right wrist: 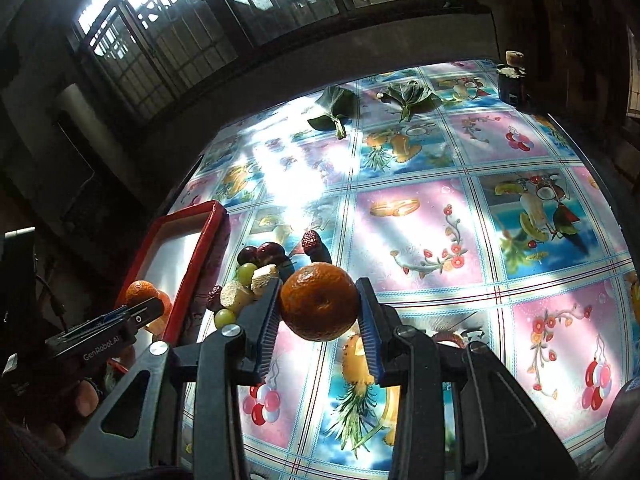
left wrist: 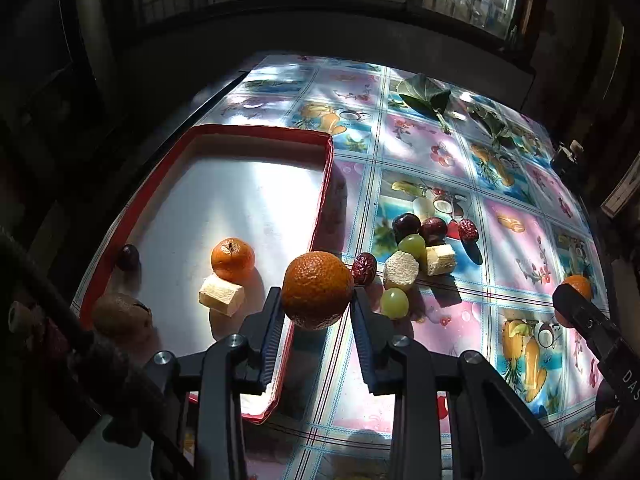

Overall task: Organize fruits
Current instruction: 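Carry both oranges into the red tray and open both tools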

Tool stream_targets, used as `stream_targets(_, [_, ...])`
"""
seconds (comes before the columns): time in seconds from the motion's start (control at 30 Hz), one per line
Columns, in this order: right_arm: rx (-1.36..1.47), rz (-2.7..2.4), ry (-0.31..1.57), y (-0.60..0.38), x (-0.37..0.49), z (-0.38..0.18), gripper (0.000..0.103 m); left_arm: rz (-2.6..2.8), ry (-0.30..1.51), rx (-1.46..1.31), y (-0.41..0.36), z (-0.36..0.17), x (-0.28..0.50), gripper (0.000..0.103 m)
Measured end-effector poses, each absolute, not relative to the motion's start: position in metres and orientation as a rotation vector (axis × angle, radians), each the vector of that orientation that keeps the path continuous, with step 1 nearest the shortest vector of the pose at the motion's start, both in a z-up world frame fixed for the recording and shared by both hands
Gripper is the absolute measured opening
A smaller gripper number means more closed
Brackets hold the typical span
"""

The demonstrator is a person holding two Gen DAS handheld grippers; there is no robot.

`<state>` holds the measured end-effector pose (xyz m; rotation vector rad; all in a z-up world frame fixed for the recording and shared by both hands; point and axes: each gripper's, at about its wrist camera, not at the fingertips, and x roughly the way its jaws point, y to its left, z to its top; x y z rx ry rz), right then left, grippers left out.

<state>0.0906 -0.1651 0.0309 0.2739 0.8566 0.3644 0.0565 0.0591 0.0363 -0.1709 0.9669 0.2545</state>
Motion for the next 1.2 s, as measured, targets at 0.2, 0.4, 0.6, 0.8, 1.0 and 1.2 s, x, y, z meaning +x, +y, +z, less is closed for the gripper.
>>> stream_targets(0.2, [0.240, 0.418, 0.864, -0.136, 0.081, 0.034, 0.039, 0.291, 0.965, -0.185, 0.075, 0.035, 0.045, 0.033])
stream_targets(0.4, [0.212, 0.453, 0.861, -0.117, 0.077, 0.038, 0.039, 0.331, 0.945, -0.182, 0.088, 0.037, 0.036, 0.033])
stream_targets(0.6, [0.191, 0.490, 0.865, -0.098, 0.073, 0.038, 0.039, 0.367, 0.926, -0.180, 0.100, 0.041, 0.030, 0.033])
stream_targets(0.8, [0.167, 0.527, 0.873, -0.078, 0.070, 0.038, 0.039, 0.388, 0.925, -0.194, 0.113, 0.040, 0.026, 0.033])
stream_targets(1.0, [0.146, 0.556, 0.889, -0.061, 0.071, 0.035, 0.039, 0.402, 0.934, -0.207, 0.123, 0.037, 0.026, 0.033])
stream_targets(1.2, [0.134, 0.564, 0.901, -0.052, 0.074, 0.032, 0.039, 0.406, 0.943, -0.220, 0.130, 0.033, 0.028, 0.033])
